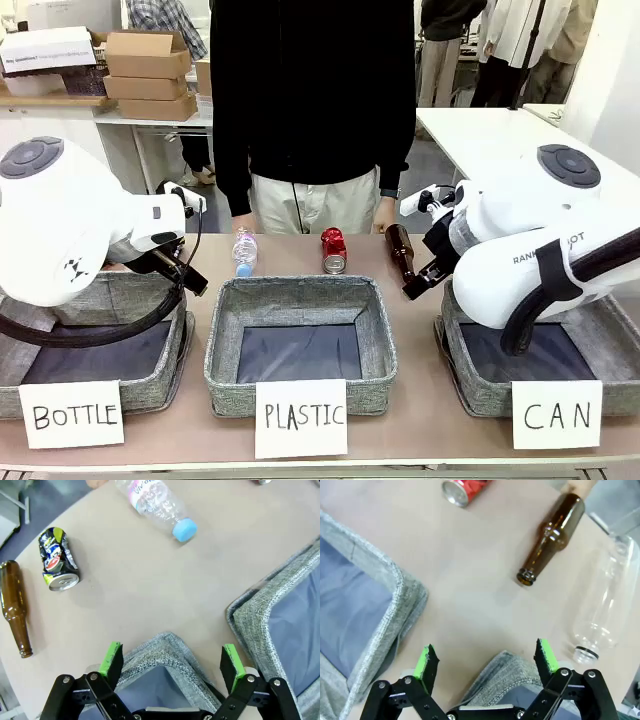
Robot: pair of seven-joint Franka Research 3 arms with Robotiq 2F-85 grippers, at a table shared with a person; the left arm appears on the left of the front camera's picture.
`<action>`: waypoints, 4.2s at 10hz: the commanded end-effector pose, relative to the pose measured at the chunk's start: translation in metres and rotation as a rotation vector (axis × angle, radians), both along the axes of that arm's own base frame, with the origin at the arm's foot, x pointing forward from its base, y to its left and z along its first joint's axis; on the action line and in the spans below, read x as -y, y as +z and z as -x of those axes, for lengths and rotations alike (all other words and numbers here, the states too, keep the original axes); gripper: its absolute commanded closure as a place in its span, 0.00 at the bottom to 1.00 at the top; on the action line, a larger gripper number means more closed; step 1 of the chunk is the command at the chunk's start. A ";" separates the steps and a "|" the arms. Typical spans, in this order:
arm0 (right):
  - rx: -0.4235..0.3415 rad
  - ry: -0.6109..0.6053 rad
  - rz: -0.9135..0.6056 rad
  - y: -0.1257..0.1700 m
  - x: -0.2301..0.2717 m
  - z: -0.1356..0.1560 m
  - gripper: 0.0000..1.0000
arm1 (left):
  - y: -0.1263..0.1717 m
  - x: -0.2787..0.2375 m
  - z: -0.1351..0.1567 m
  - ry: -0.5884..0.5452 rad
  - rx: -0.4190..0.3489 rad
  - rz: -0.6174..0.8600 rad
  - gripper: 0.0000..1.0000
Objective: Sort the can waste into the basket.
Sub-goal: Pick up the can waste from the table and place it in the right Fabric basket.
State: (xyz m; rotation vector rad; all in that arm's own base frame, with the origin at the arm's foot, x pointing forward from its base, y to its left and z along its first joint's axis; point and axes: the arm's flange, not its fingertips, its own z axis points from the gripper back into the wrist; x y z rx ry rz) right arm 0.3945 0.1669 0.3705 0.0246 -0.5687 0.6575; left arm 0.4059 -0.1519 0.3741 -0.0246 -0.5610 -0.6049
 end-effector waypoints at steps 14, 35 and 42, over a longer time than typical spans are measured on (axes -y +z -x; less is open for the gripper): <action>0.077 -0.211 -0.153 0.122 0.008 0.064 0.00 | 0.122 0.021 0.074 -0.068 0.131 -0.017 0.00; -0.649 -0.384 -1.366 0.170 0.224 0.103 0.00 | 0.182 -0.184 0.074 0.178 -0.369 1.249 0.00; -0.651 -0.441 -1.095 0.183 0.172 0.078 0.00 | 0.182 -0.184 0.074 0.178 -0.369 1.249 0.00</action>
